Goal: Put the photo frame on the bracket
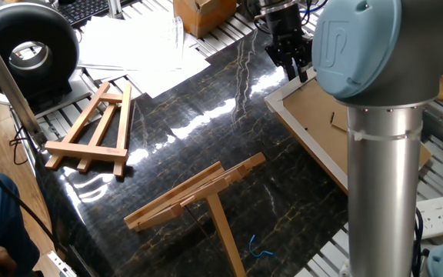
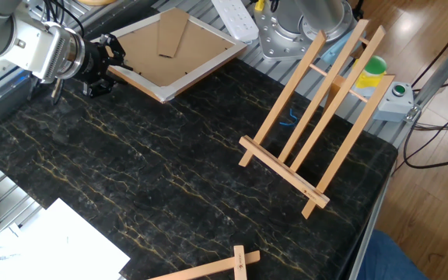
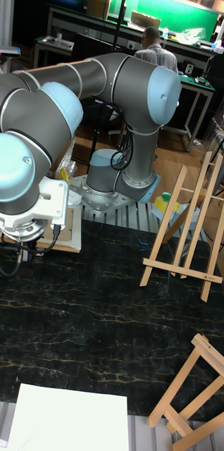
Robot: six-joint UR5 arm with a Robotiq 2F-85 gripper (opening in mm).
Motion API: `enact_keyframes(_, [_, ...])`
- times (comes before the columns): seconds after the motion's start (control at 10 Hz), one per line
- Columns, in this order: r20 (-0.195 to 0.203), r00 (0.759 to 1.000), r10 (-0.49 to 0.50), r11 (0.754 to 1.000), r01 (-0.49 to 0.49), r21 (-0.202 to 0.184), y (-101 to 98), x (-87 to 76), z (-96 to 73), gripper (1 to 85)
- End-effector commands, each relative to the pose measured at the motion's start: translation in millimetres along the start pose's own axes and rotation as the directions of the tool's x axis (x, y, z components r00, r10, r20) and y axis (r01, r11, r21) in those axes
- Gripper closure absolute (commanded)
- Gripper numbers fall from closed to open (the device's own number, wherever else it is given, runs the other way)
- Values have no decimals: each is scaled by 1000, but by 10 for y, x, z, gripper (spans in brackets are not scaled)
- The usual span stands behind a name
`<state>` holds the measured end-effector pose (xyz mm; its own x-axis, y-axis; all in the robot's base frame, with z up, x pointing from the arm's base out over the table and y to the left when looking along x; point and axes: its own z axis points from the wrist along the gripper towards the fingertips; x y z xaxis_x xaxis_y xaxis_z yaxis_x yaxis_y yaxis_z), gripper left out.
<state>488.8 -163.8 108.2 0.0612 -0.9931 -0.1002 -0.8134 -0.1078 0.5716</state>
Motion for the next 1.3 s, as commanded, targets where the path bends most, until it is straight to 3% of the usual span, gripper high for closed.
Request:
enact_keyframes(0.0, [-16, 1000, 14, 1000, -14, 27, -64, 46, -9, 513])
enact_keyframes(0.3, [-25, 1000, 17, 1000, -17, 10, -18, 68, -9, 510])
enact_keyframes(0.4, [-10, 1000, 20, 1000, -20, -15, 47, 30, -8, 507])
enact_keyframes(0.7, [21, 999, 33, 999, -33, -37, 101, -55, -10, 500])
enact_keyframes(0.9, [37, 999, 31, 999, -30, -24, 66, -95, -11, 497])
enact_keyframes(1.2, [28, 999, 20, 1000, -20, -9, 28, -70, -9, 493])
